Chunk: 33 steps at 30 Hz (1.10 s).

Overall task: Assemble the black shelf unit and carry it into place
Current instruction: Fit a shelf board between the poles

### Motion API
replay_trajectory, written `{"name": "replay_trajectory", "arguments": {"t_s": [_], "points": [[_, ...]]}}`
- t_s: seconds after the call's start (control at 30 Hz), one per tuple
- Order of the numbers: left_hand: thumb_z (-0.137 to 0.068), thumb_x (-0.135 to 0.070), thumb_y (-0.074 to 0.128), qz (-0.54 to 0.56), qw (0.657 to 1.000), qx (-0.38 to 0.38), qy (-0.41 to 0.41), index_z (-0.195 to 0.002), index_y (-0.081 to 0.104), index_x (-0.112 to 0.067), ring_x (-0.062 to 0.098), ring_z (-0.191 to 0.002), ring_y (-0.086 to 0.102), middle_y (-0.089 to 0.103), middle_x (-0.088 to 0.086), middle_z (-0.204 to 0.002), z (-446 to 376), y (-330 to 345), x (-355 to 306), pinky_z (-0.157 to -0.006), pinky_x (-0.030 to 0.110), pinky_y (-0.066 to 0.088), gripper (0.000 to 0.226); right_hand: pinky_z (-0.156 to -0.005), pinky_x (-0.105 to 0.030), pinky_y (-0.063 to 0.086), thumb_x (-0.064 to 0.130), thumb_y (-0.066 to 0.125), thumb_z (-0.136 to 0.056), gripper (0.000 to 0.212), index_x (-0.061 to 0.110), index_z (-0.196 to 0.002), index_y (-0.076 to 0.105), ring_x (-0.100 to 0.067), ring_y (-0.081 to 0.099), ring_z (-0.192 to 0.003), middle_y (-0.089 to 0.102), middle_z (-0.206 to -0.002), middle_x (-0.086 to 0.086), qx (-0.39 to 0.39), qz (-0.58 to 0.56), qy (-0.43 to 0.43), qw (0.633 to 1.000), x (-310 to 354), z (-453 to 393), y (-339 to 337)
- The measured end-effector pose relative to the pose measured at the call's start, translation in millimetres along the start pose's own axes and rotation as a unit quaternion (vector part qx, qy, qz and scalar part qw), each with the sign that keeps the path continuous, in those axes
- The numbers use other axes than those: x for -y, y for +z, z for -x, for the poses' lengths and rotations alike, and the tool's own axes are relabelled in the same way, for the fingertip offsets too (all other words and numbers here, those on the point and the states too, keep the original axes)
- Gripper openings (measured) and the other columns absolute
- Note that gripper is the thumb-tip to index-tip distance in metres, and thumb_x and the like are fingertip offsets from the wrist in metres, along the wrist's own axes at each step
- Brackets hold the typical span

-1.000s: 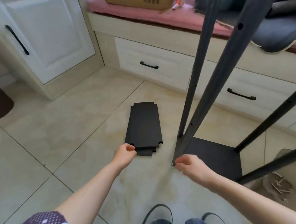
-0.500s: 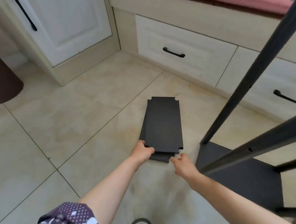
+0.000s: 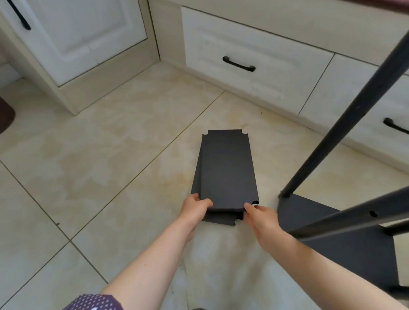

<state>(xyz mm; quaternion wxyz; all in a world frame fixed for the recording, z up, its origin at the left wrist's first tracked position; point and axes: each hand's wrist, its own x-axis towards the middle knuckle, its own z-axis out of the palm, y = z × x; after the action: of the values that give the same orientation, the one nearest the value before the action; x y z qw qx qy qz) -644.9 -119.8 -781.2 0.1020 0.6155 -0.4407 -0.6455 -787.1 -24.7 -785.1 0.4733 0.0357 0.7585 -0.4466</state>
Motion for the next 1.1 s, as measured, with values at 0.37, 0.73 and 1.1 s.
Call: {"name": "replay_trajectory", "arguments": {"t_s": [0.37, 0.73, 1.1], "points": [[-0.100, -0.013, 0.061, 0.222, 0.973, 0.032, -0.048, -0.124, 0.057, -0.001, 0.030, -0.093, 0.068, 0.066, 0.015, -0.114, 6, -17, -12, -0.087, 0.040, 0.055, 0.028, -0.076, -0.024, 0.056, 0.005, 0.065, -0.092, 0.020, -0.002, -0.110, 0.056, -0.021, 0.070, -0.086, 0.066, -0.106, -0.013, 0.053, -0.104, -0.037, 0.993, 27, 50, 6], [-0.097, -0.027, 0.065, 0.293, 0.952, 0.085, -0.025, -0.112, 0.068, -0.006, 0.019, -0.075, 0.073, 0.078, 0.005, -0.090, 41, -36, -1, -0.058, 0.030, 0.057, 0.026, -0.071, -0.027, 0.060, 0.008, 0.069, -0.089, 0.007, 0.008, -0.094, 0.065, -0.019, 0.072, -0.089, 0.072, -0.093, -0.004, 0.117, 0.070, -0.208, 0.969, 44, 140, -46], [-0.100, -0.045, 0.057, 0.429, 0.899, 0.043, 0.072, -0.123, 0.062, -0.013, 0.024, -0.103, 0.072, 0.071, 0.004, -0.120, 86, -85, -51, -0.066, 0.036, 0.062, 0.040, -0.066, -0.013, 0.045, 0.011, 0.073, -0.086, 0.026, 0.029, -0.086, 0.054, -0.012, 0.064, -0.084, 0.058, -0.093, 0.009, 0.094, 0.296, -0.399, 0.863, 96, 231, -97]]}}
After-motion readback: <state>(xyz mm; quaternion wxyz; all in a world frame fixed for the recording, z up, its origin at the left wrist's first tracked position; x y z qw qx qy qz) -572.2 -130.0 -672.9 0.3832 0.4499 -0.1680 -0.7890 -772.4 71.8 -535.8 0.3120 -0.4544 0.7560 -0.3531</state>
